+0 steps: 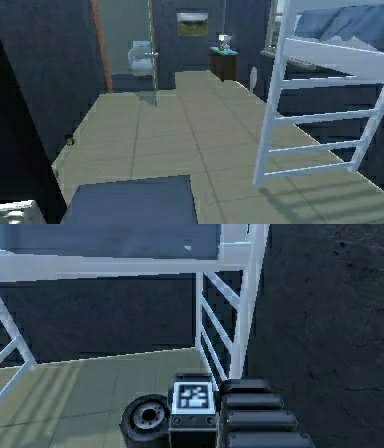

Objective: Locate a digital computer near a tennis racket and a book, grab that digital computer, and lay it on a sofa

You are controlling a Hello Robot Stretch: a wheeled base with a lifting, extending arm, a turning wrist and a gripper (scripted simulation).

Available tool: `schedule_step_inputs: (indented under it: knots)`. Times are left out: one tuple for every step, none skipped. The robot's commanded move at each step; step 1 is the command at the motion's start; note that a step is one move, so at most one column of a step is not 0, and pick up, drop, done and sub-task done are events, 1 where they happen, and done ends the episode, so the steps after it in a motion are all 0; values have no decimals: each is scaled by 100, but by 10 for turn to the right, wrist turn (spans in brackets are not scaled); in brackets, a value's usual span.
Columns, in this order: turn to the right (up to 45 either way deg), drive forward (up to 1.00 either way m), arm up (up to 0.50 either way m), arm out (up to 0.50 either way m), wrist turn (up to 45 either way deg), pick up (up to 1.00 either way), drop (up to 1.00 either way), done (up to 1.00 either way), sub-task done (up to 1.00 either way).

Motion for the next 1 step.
schedule_step_inputs:
  knots:
    - [0, 80, 0, 0, 0, 0, 0, 0, 0]
